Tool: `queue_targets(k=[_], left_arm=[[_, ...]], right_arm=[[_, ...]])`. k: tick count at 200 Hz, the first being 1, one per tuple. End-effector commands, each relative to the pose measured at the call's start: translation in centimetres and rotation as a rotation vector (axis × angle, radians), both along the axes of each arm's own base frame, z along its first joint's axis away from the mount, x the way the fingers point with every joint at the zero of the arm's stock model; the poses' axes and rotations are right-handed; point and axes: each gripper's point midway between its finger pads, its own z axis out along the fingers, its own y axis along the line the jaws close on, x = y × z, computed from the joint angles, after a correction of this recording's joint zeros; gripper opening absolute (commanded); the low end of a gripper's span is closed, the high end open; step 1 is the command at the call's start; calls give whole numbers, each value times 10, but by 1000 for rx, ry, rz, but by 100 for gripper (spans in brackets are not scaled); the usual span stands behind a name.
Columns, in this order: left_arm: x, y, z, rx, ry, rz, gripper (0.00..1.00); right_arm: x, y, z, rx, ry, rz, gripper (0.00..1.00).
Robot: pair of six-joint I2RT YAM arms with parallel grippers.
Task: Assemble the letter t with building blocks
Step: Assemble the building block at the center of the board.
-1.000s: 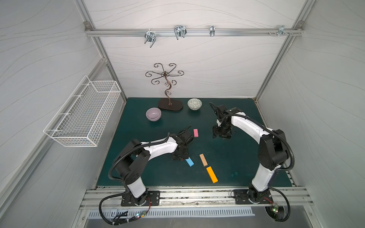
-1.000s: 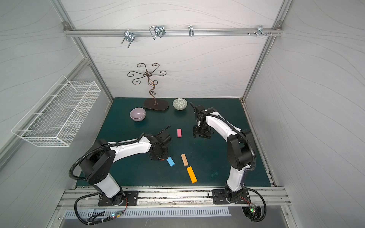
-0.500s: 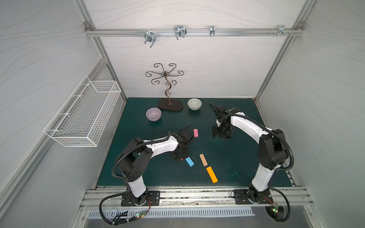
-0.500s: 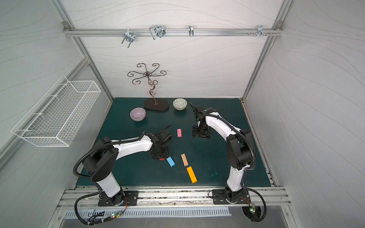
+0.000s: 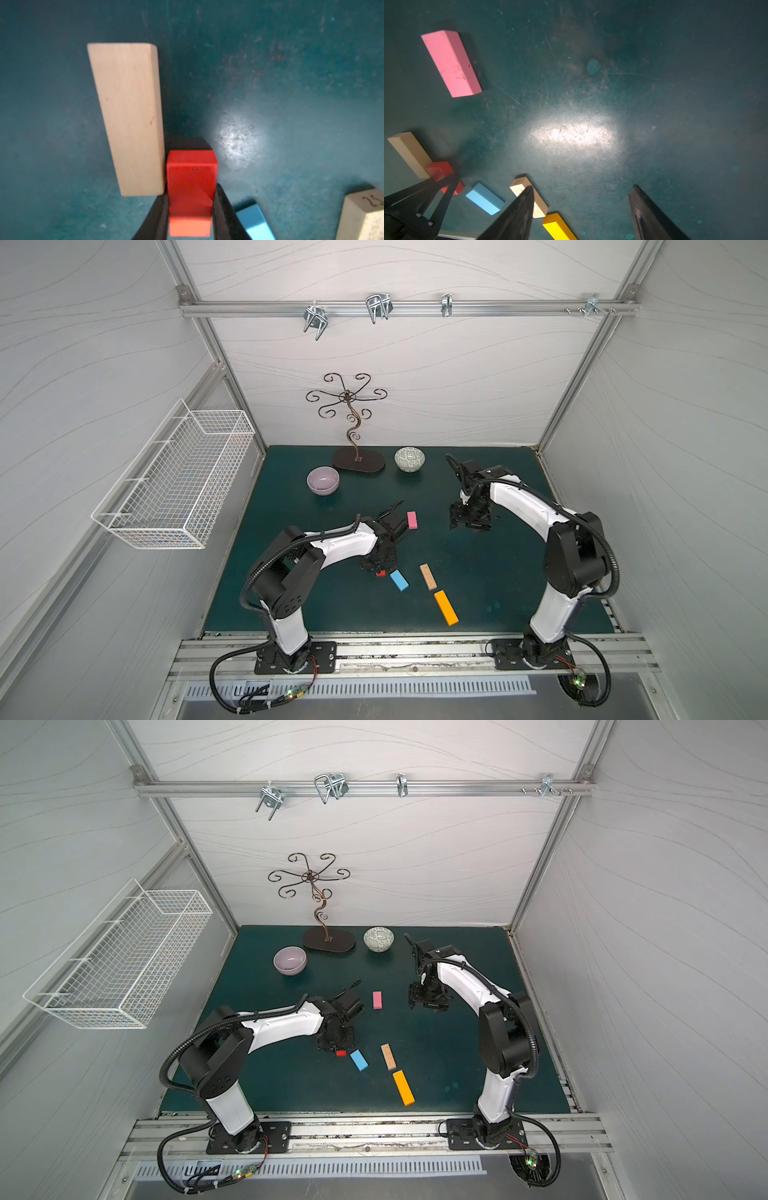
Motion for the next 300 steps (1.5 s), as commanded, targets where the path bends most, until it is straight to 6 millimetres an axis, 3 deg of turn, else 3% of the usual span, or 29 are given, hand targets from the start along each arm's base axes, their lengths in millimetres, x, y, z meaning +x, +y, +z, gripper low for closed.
queue_targets(k=[1, 52, 130, 177, 300], left_arm=[[12, -17, 9, -25, -36, 0, 12], [43, -45, 31, -35, -68, -46, 13], [78, -87, 13, -57, -12, -105, 13], [89, -94, 14, -46, -8, -123, 13], [101, -99, -10, -30, 38, -95, 13]], right_arm=[[-5, -10, 11, -4, -13, -11, 74], [5, -30, 20, 24, -31, -68, 75], [9, -34, 17, 38, -22, -95, 75], [9, -34, 12, 35, -9, -98, 75], [9, -32, 13, 39, -6, -98, 75]])
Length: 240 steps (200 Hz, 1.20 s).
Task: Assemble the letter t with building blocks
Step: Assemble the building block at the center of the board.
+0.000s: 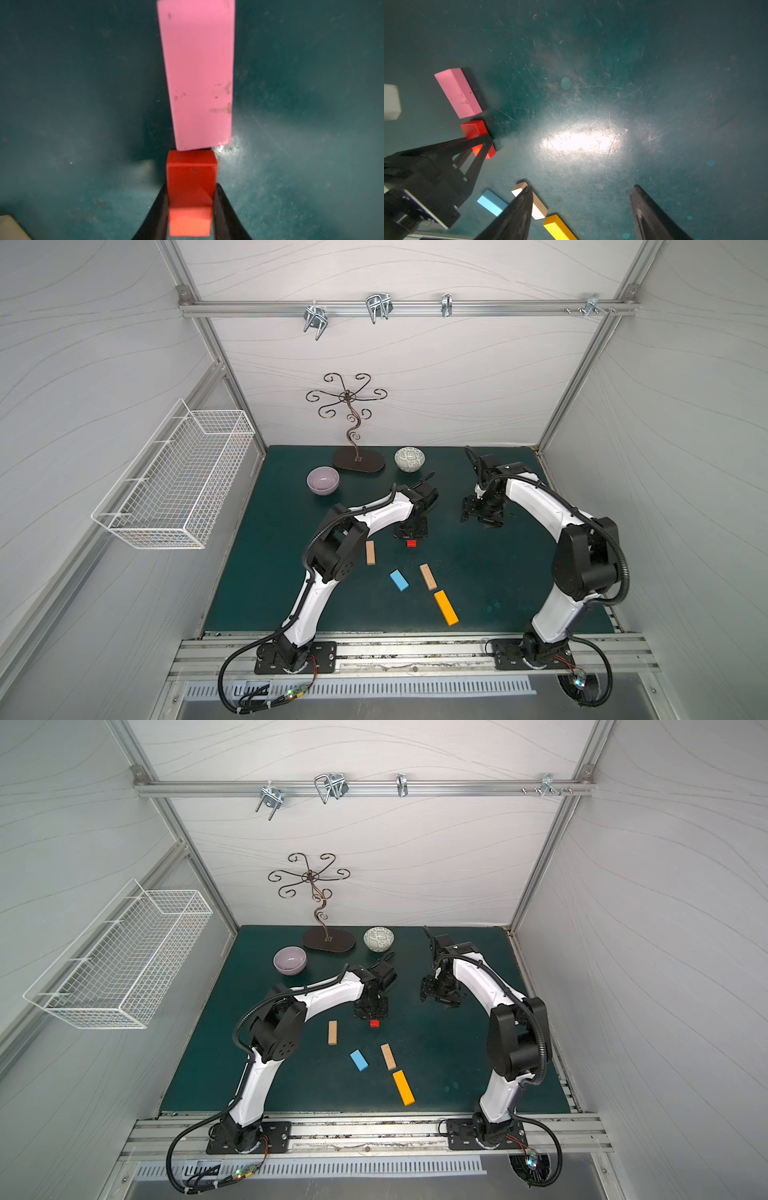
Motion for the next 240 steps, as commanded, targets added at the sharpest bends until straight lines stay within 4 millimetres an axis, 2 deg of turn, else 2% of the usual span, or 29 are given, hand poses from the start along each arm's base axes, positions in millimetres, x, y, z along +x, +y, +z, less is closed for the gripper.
queue_targets(k=[1, 36, 120, 177, 183, 240], left_arm=[[4, 0, -14, 14, 30, 15, 13], [10, 0, -14, 10, 26, 23, 13], [8, 5, -25, 47, 51, 33, 13], [8, 9, -31, 60, 59, 40, 13], [14, 4, -25, 48, 42, 40, 13], [13, 8, -30, 63, 54, 41, 14]], right_arm=[[-4, -2, -1, 2, 21, -6, 75], [-5, -1, -4, 0, 29, -5, 75], [-7, 1, -2, 2, 25, -3, 76], [-9, 10, -4, 0, 30, 19, 76], [-9, 10, -4, 0, 32, 22, 76], [-10, 14, -6, -4, 36, 32, 76]])
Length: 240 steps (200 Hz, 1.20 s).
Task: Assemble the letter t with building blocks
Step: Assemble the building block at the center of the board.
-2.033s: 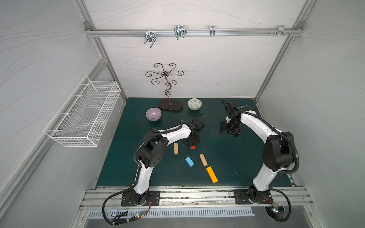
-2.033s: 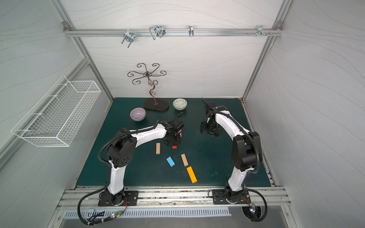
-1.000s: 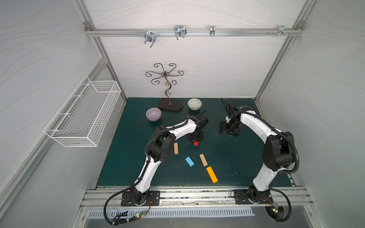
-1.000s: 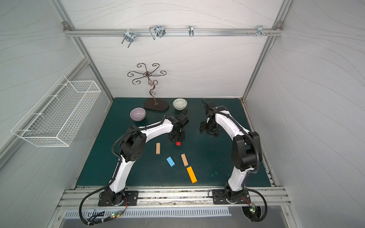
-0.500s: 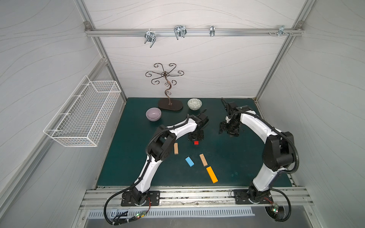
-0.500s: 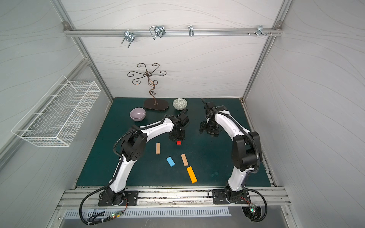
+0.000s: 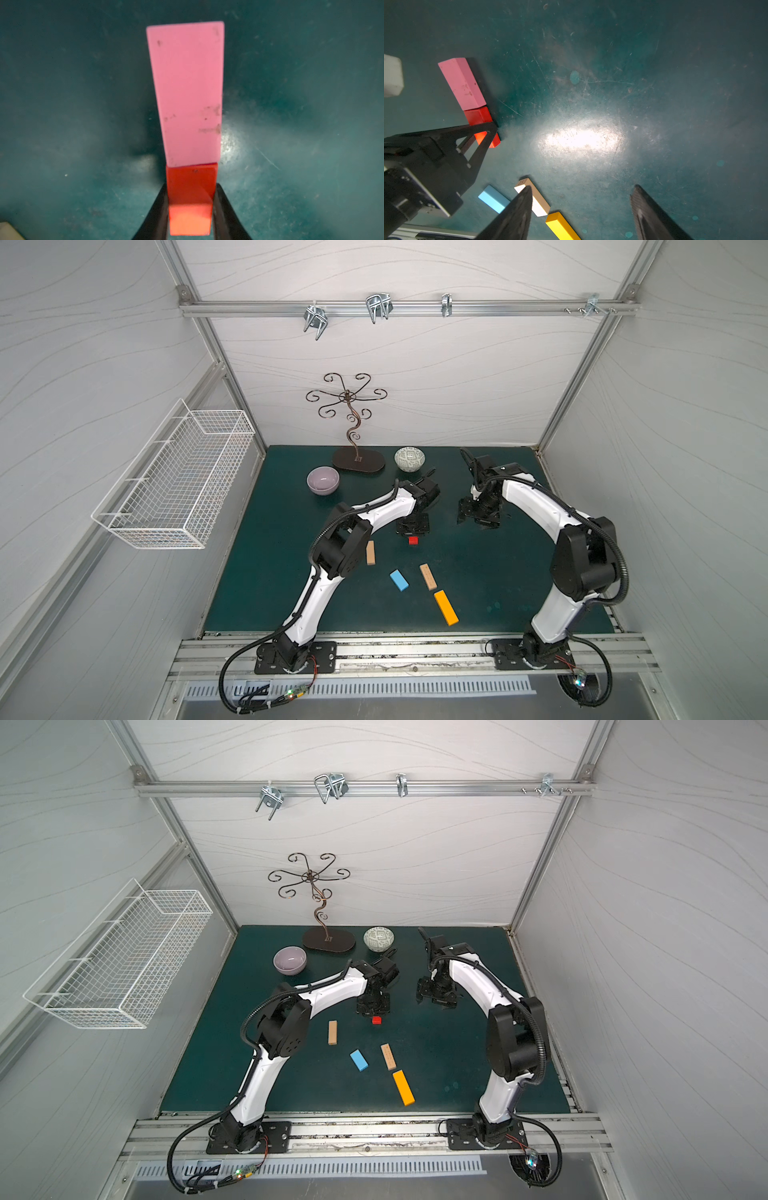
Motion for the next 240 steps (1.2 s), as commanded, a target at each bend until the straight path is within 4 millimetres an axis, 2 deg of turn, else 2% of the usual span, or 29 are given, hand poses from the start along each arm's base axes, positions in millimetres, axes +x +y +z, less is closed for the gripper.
queue_targets(k=[1, 20, 90, 134, 147, 159, 163, 183, 201, 213, 240], left_arm=[[2, 11, -29, 58, 31, 24, 14], [2, 14, -29, 70, 31, 32, 16], [1, 22, -25, 105, 23, 40, 44], [1, 22, -23, 103, 23, 40, 51], [-1, 21, -16, 90, 25, 40, 52], [2, 20, 6, 57, -6, 49, 53], [-3, 26, 6, 61, 0, 53, 53], [1, 38, 53, -24, -80, 96, 54], [5, 67, 85, -58, -128, 150, 54], [5, 91, 95, -70, -127, 185, 54], [-3, 140, 101, -85, -114, 250, 53]], right_arm=[[-5, 2, -5, -6, 32, 0, 76], [-5, 2, -4, -8, 30, 0, 76], [-10, 6, 2, -47, 0, 55, 76], [-17, 10, 6, -42, -14, 77, 76], [-23, 13, 11, -43, -25, 103, 76], [-33, 18, 17, -38, -36, 141, 75], [-37, 20, 20, -33, -47, 154, 75], [-60, 42, 28, 29, -90, 265, 77], [-82, 62, 22, 69, -79, 357, 77], [-96, 72, 13, 48, -54, 428, 77], [-118, 89, -11, -34, -25, 553, 77]])
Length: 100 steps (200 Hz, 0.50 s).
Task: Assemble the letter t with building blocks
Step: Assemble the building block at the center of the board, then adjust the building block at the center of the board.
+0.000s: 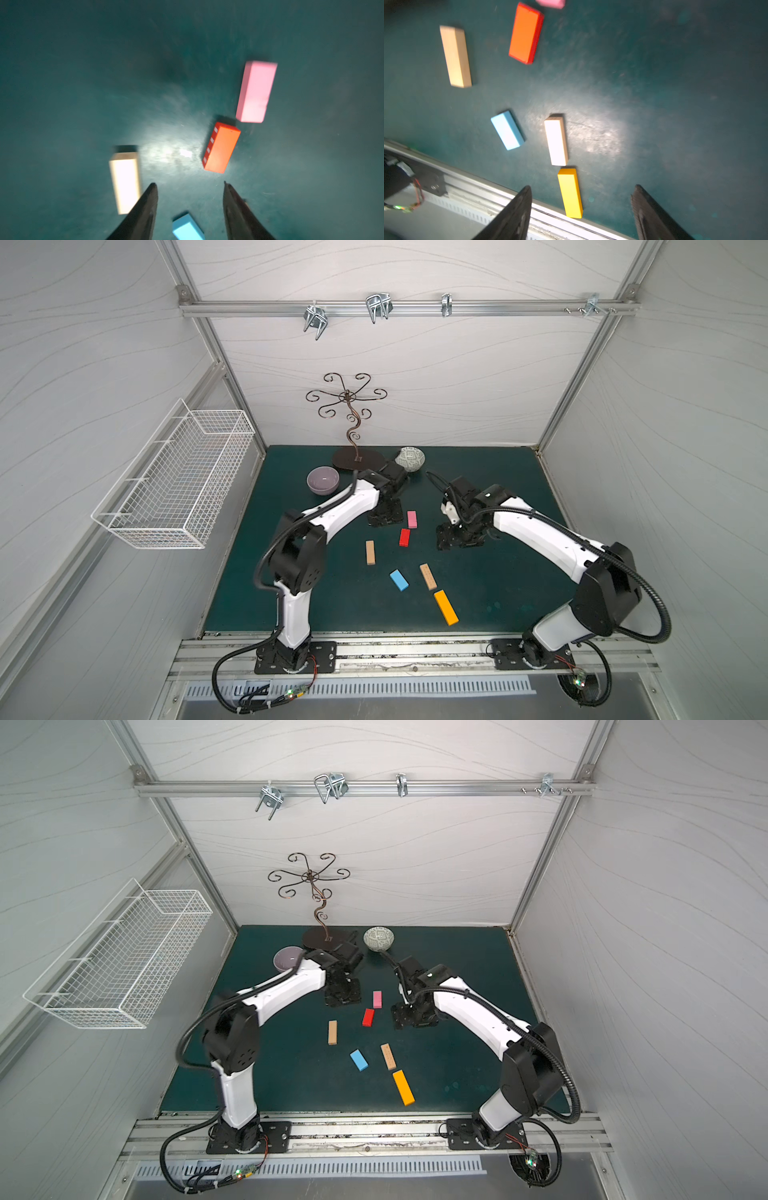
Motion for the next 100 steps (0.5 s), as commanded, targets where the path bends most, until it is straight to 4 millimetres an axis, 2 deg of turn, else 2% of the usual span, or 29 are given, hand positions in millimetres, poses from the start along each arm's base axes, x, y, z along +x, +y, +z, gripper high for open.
queue_targets(k=[1, 21, 38, 55, 74, 88, 100], left_arm=[[-9, 38, 2, -1, 23, 53, 53], [-15, 57, 5, 21, 14, 54, 53], [-21, 60, 0, 31, 23, 51, 53], [-23, 55, -11, 5, 38, 54, 51], [-22, 49, -20, -12, 28, 39, 51], [-17, 41, -25, 2, 17, 16, 50], [-15, 29, -28, 28, 39, -10, 48]], right_arm=[[-18, 10, -23, -67, 19, 109, 76], [-20, 16, -35, -64, 23, 98, 76], [-20, 19, -44, -65, 42, 91, 75], [-11, 21, -47, -87, 35, 56, 73], [3, 30, -40, -91, 19, 33, 73], [18, 16, -36, -156, 8, -63, 74], [29, 4, -32, -130, 21, -164, 75]])
